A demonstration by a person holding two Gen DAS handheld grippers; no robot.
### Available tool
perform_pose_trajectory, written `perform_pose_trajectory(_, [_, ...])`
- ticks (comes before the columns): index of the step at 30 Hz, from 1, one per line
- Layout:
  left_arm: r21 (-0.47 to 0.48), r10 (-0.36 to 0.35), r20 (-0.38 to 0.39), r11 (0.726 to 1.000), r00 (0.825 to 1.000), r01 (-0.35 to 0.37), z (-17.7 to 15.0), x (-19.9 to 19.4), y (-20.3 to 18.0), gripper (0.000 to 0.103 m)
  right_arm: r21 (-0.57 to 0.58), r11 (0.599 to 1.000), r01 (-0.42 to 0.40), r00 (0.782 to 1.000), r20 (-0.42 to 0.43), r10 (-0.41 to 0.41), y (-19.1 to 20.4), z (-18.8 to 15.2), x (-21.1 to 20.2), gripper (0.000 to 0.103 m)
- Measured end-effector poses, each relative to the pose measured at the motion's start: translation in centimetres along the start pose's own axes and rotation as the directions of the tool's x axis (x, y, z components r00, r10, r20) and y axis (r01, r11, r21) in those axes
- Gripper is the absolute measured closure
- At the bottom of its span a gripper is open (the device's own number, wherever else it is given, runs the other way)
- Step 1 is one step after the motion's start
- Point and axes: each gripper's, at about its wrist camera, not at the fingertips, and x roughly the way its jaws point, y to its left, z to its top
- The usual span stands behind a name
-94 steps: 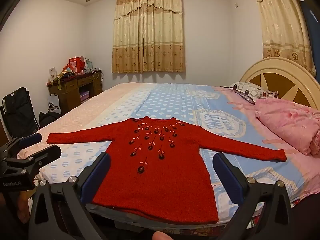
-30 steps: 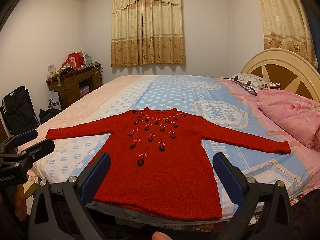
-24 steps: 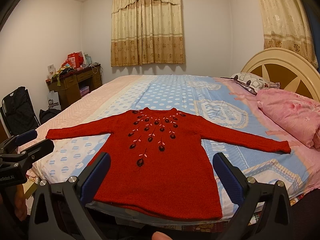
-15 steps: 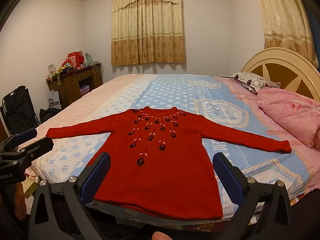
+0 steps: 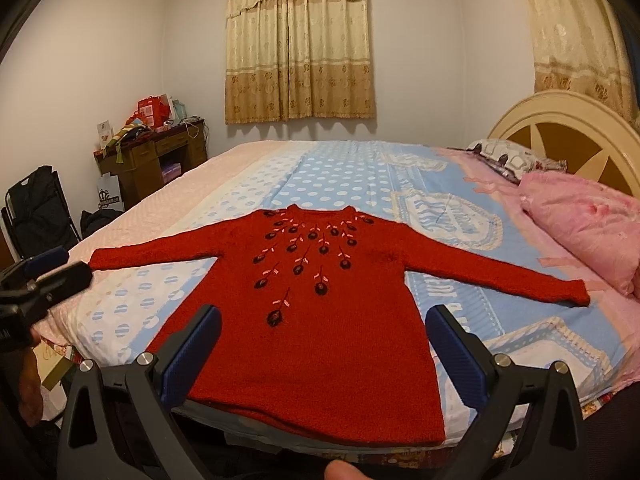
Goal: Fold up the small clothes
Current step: 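Grasp the sweater sleeve cuff with the right gripper and lift it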
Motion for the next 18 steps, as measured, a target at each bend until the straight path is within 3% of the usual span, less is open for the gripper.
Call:
perform_pose_trajectory(5, [0.071,0.038,-0.022,0.997,0.999,-0.036,1.4,2.7,0.8,0.000,0.041,0.998,0.043,0.999,-0.030,-0.042,-4.4,0.4,2.8,0.001])
perform_pose_trajectory(10, [0.150,0.080,-0.031,0.986,0.996,-0.074,3.4,6.2,1.3,0.000,0.168,0.979,0.118,0.992,-0.072,-0.107,-12.1,0.6,6.3,0.001])
perform_pose_trajectory(14, [0.161,0.099,-0.040,0.983,0.994,-0.092,4.7,9.4,1.9,0.000,0.322,0.927,0.194,0.979,-0.128,-0.161,-20.2,0.1,8.6,0.006])
perform_pose_trajectory(18, [0.155,0.101,-0.069,0.984,0.993,-0.089,5.5,13.0,2.5,0.000,0.489,0.835,0.254,0.965,-0.186,-0.185,-28.0,-1.1,9.8,0.025])
